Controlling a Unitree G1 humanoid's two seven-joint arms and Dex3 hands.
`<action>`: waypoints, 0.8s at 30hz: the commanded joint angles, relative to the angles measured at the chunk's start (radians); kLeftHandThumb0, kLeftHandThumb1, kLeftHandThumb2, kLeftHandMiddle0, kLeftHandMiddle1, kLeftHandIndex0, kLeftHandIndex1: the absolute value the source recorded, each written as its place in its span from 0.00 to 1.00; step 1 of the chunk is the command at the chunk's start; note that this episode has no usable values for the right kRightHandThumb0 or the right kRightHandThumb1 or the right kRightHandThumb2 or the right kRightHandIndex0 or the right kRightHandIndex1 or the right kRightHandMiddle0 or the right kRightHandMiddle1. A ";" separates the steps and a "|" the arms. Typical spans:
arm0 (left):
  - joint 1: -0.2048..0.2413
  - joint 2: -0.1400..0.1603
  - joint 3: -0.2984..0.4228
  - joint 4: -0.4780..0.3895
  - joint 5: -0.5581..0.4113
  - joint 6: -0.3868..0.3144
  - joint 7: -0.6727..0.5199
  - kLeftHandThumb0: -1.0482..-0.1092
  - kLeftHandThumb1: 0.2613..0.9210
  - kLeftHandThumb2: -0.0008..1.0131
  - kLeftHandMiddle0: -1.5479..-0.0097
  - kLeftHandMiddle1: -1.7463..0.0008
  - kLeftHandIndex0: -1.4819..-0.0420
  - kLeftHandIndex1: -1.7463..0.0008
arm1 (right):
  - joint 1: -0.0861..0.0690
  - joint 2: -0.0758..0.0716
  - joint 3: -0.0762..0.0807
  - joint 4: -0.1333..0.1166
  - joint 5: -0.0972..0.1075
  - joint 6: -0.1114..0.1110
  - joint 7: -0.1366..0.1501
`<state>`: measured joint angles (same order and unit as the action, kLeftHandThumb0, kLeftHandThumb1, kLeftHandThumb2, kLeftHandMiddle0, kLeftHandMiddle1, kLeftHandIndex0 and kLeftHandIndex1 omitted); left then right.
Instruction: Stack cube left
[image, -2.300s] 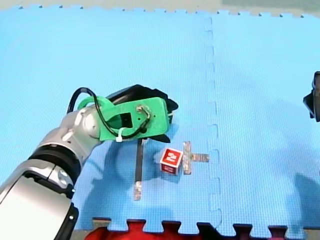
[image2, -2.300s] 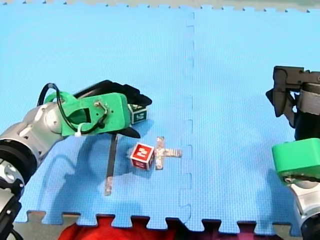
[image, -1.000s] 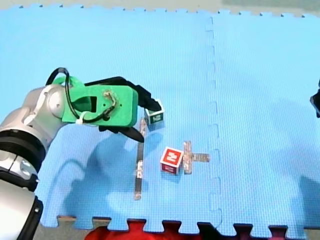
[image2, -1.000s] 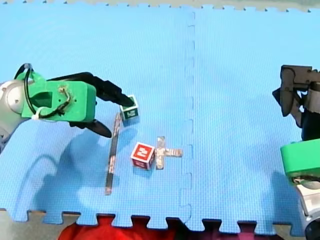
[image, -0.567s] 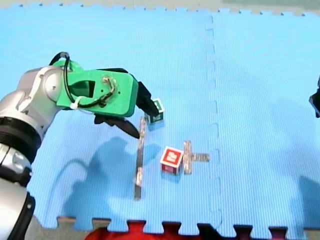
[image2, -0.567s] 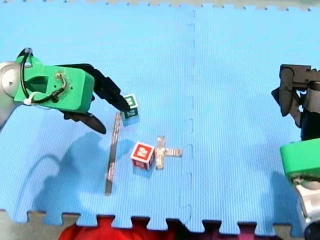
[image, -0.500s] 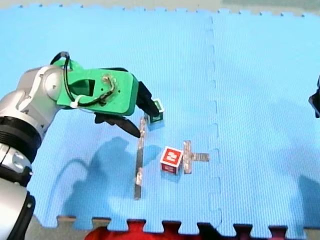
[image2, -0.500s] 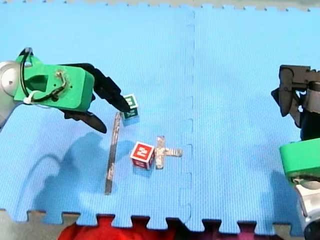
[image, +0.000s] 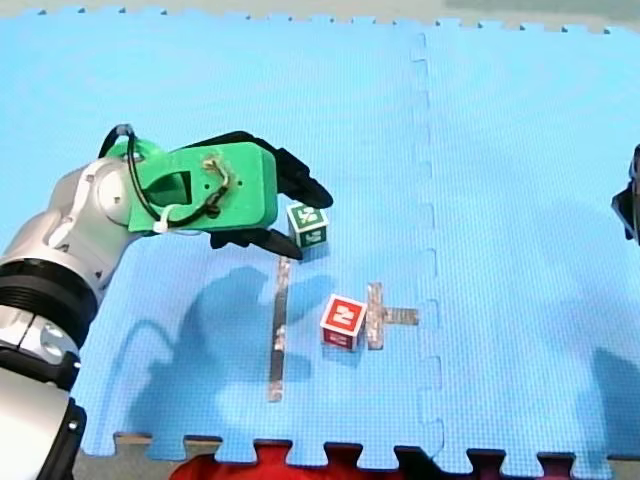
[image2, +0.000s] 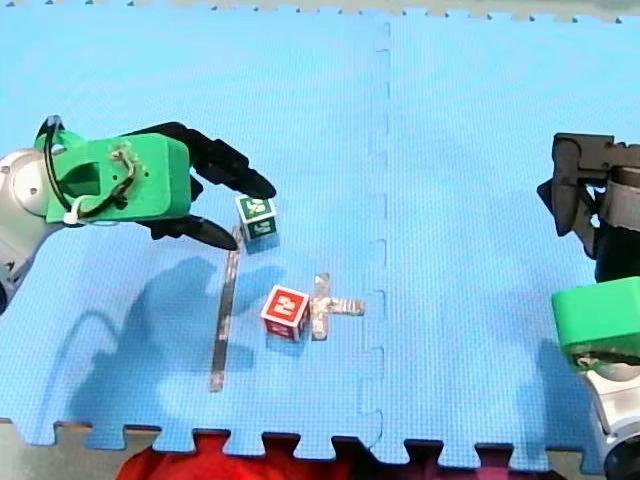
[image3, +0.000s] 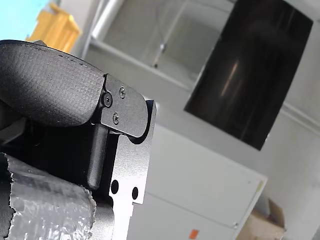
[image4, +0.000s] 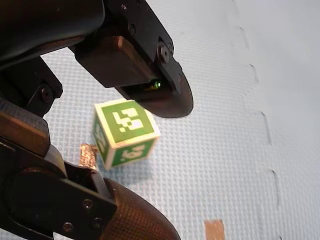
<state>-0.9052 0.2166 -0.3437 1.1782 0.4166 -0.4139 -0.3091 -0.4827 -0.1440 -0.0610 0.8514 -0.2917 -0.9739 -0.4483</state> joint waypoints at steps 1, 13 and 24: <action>0.036 -0.049 -0.003 0.106 0.029 0.014 0.188 0.11 0.84 0.01 0.40 0.00 0.57 0.99 | -0.016 -0.008 -0.004 0.021 0.006 -0.020 -0.005; 0.073 -0.120 0.061 0.147 -0.025 0.034 0.296 0.04 0.87 0.01 0.40 0.00 0.65 1.00 | -0.017 -0.013 -0.004 0.017 0.004 -0.031 -0.005; 0.069 -0.175 0.053 0.159 0.011 0.133 0.464 0.23 0.78 0.00 0.42 0.00 0.58 0.98 | -0.008 -0.018 -0.007 -0.002 0.017 -0.033 0.008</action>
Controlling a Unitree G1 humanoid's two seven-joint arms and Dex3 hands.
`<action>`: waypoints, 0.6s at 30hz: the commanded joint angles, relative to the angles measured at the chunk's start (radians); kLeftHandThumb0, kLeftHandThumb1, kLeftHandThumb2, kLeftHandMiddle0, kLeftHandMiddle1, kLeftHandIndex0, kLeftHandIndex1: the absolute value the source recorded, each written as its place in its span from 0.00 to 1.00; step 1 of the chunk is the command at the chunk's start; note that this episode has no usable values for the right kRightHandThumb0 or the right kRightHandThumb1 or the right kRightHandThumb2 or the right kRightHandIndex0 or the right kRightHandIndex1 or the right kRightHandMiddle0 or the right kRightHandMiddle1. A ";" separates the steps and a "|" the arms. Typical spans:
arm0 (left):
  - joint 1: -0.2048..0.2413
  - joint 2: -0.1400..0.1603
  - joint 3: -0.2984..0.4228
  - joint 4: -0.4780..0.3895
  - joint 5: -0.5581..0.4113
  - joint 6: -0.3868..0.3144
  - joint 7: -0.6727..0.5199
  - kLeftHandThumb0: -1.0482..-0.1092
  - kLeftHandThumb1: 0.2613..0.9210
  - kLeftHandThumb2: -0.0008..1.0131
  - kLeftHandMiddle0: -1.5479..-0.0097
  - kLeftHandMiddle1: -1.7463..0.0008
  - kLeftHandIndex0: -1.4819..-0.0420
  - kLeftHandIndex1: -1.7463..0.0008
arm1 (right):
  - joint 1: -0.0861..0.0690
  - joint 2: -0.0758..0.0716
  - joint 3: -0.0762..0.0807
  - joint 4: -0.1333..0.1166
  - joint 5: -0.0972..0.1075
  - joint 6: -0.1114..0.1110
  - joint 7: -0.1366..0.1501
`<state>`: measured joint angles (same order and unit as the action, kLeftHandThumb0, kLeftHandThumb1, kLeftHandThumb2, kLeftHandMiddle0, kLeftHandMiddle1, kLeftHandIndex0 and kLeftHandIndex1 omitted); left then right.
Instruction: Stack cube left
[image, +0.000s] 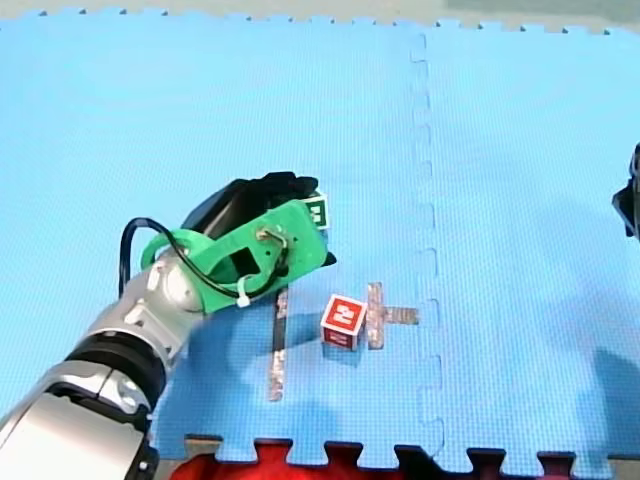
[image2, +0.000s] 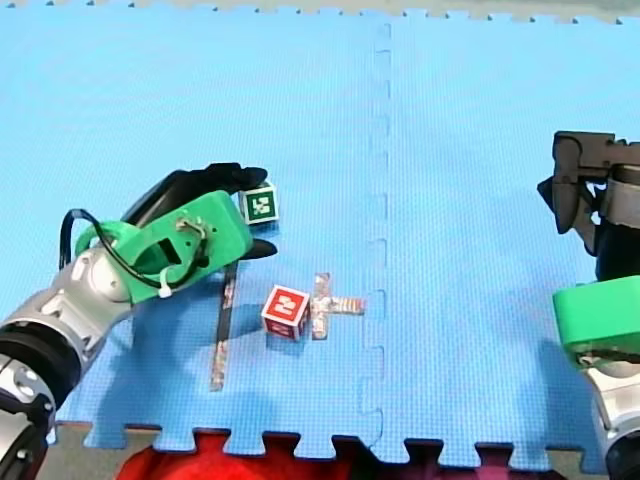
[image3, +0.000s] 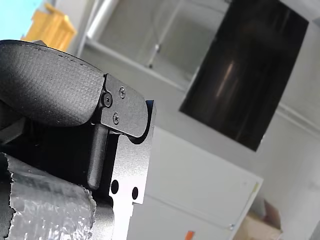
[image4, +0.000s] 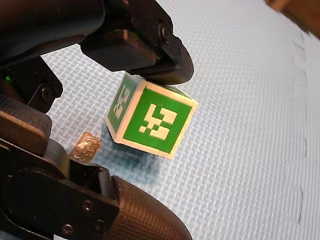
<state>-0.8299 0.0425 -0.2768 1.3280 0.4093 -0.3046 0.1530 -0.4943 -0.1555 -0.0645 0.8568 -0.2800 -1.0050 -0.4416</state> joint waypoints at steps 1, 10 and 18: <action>-0.012 -0.001 -0.025 0.011 0.032 0.038 0.009 0.27 0.76 0.00 0.42 0.00 0.58 0.98 | 0.005 -0.006 -0.004 -0.011 0.006 -0.001 0.004; -0.008 0.000 -0.037 0.016 0.058 0.071 0.043 0.60 0.67 0.00 0.47 0.00 0.59 0.99 | 0.028 -0.003 -0.008 -0.049 0.009 0.010 0.013; 0.014 0.022 -0.017 0.015 0.035 0.030 -0.019 0.79 0.68 0.00 0.54 0.11 0.68 1.00 | 0.037 0.001 -0.006 -0.062 0.007 0.016 0.014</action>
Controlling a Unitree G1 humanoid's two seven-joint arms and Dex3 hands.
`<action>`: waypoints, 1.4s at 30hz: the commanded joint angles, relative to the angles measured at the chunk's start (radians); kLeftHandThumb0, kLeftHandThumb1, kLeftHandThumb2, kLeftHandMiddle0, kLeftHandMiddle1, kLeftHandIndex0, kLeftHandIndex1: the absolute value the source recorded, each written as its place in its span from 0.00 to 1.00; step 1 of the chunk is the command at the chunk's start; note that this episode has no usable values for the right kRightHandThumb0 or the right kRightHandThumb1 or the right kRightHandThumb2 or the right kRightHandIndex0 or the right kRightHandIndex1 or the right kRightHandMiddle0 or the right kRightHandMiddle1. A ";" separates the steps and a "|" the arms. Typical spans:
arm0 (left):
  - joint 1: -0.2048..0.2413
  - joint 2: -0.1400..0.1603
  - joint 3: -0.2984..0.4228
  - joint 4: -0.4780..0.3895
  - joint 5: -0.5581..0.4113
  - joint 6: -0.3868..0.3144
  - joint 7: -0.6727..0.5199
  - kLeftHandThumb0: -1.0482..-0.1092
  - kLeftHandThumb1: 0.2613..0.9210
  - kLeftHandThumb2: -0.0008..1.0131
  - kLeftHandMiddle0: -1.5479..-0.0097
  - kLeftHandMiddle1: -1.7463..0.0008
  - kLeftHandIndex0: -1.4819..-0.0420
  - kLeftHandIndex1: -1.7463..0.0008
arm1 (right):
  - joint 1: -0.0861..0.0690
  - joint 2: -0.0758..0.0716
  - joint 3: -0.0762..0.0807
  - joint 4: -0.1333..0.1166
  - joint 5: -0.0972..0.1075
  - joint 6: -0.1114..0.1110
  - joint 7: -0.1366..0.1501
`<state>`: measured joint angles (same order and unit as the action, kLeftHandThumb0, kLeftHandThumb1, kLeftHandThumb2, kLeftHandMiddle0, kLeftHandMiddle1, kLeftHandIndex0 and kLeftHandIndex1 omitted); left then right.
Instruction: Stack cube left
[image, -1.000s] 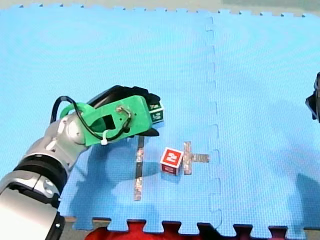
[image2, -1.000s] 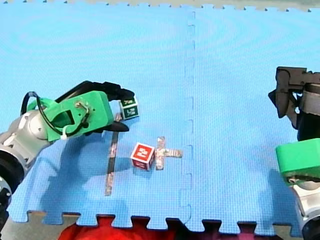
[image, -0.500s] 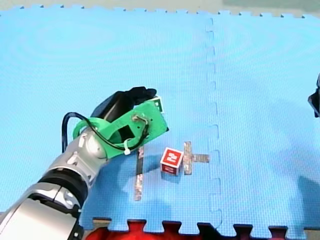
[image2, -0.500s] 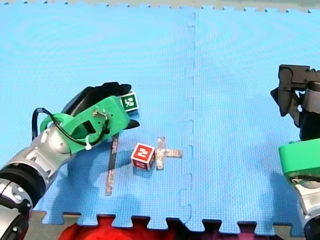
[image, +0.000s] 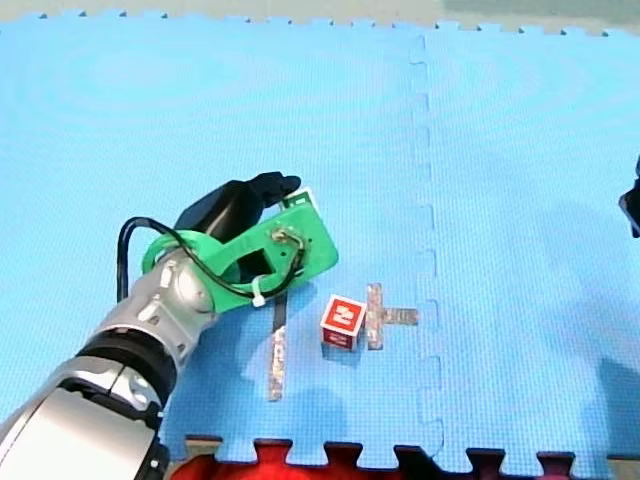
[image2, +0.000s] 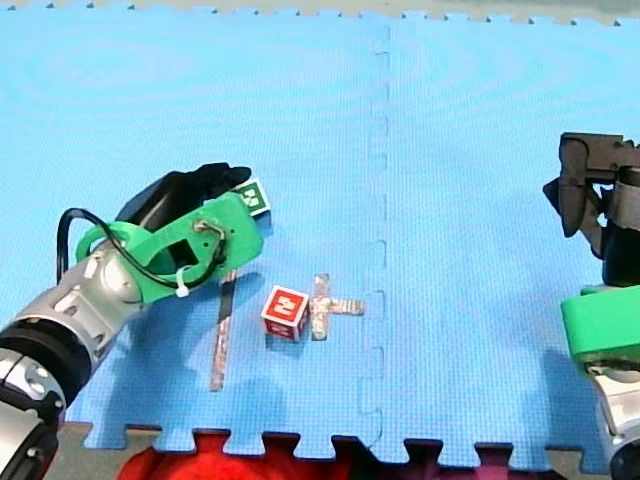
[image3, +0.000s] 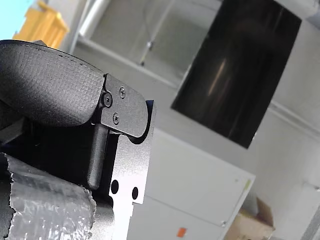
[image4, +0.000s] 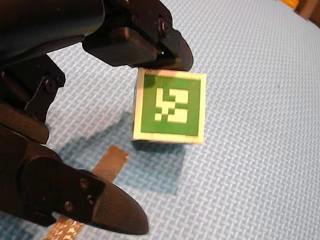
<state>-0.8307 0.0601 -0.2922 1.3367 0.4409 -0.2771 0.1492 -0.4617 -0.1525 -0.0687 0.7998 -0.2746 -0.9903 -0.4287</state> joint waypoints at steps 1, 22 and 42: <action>0.016 0.006 -0.002 0.007 0.005 -0.001 -0.016 0.78 0.69 0.00 0.53 0.17 0.68 1.00 | 0.006 -0.001 -0.002 -0.004 0.001 0.001 0.001; 0.044 0.013 -0.080 0.008 0.112 -0.035 0.266 0.72 0.80 0.01 0.42 0.00 0.15 0.93 | 0.011 -0.004 -0.006 0.007 -0.009 -0.021 -0.012; 0.072 0.027 -0.076 0.016 0.112 -0.101 0.358 0.64 0.83 0.01 0.43 0.00 0.14 0.97 | 0.033 0.010 -0.005 -0.038 -0.040 -0.001 -0.039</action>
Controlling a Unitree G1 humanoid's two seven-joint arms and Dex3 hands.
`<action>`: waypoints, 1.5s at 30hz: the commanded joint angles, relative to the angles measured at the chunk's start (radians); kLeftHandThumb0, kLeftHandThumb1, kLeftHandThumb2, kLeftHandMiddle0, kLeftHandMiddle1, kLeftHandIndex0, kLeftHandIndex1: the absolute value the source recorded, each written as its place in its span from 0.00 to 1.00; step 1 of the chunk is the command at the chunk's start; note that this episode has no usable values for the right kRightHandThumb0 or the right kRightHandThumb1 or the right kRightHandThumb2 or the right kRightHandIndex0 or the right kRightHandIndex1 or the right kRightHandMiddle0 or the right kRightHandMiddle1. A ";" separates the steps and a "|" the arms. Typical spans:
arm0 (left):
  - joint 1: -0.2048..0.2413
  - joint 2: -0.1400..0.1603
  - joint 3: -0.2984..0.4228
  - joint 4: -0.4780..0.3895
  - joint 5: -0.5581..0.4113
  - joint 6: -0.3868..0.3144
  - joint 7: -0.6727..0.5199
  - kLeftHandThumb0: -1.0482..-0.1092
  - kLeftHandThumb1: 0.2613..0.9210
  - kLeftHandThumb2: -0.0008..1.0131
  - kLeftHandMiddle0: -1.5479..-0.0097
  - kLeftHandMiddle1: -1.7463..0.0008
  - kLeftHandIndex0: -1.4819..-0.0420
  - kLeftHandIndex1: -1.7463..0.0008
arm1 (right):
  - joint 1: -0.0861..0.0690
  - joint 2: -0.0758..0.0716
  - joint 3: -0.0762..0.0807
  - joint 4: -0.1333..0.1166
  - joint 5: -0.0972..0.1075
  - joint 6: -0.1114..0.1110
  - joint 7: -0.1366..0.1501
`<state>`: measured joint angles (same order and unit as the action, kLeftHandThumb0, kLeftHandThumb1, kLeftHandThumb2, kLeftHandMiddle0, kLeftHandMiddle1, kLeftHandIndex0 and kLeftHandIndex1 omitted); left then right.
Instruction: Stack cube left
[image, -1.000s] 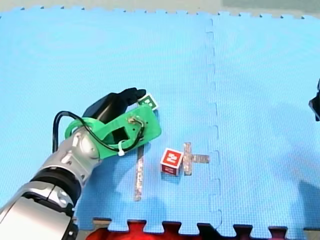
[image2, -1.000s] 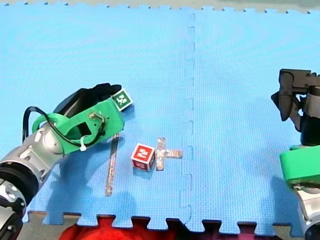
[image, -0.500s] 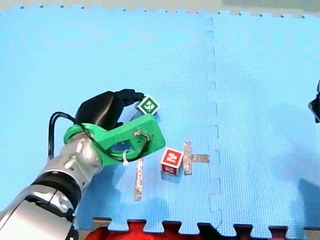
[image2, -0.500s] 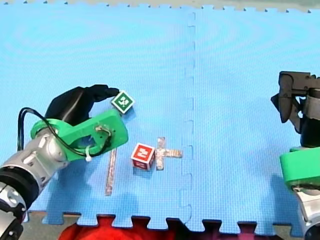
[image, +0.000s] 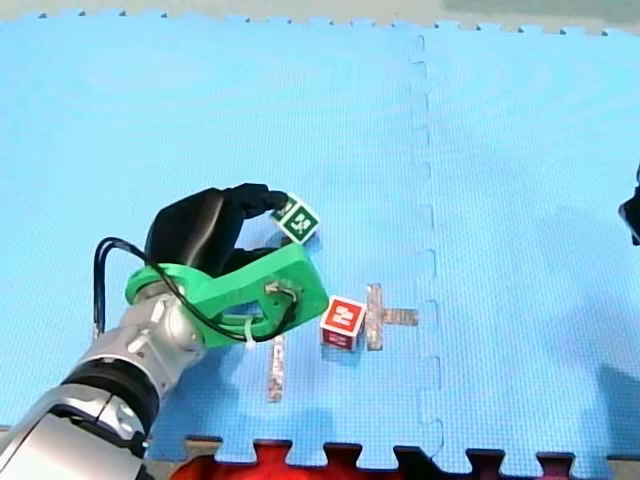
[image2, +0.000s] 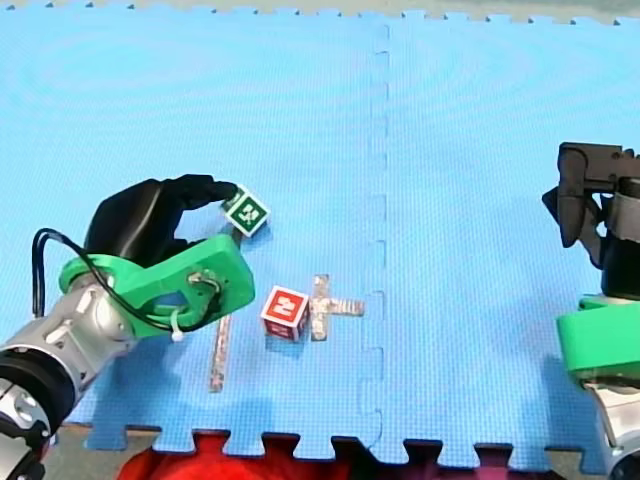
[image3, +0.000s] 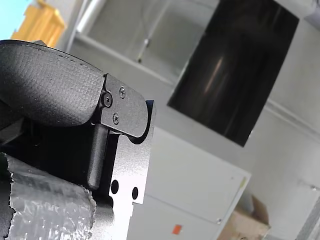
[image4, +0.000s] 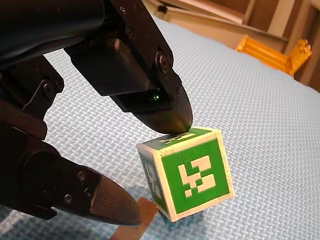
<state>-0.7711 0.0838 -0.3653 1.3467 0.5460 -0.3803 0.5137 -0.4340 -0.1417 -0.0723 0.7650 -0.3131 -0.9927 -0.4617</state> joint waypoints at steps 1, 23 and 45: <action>0.013 0.004 -0.003 0.006 0.007 0.000 -0.006 0.64 0.83 0.01 0.43 0.00 0.14 0.97 | 0.006 -0.001 -0.001 -0.002 -0.003 0.000 -0.008; 0.021 0.054 -0.012 -0.004 0.014 -0.162 -0.084 0.61 0.85 0.00 0.44 0.00 0.15 0.99 | -0.014 -0.006 0.006 0.052 -0.006 -0.012 -0.022; 0.104 0.231 0.058 -0.195 -0.206 -0.594 -0.597 0.64 0.82 0.00 0.43 0.00 0.14 0.99 | -0.045 -0.009 0.016 0.126 0.001 -0.035 -0.028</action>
<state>-0.6627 0.3166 -0.3431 1.1698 0.4281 -0.9984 0.0695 -0.4742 -0.1425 -0.0539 0.8817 -0.3180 -1.0191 -0.4881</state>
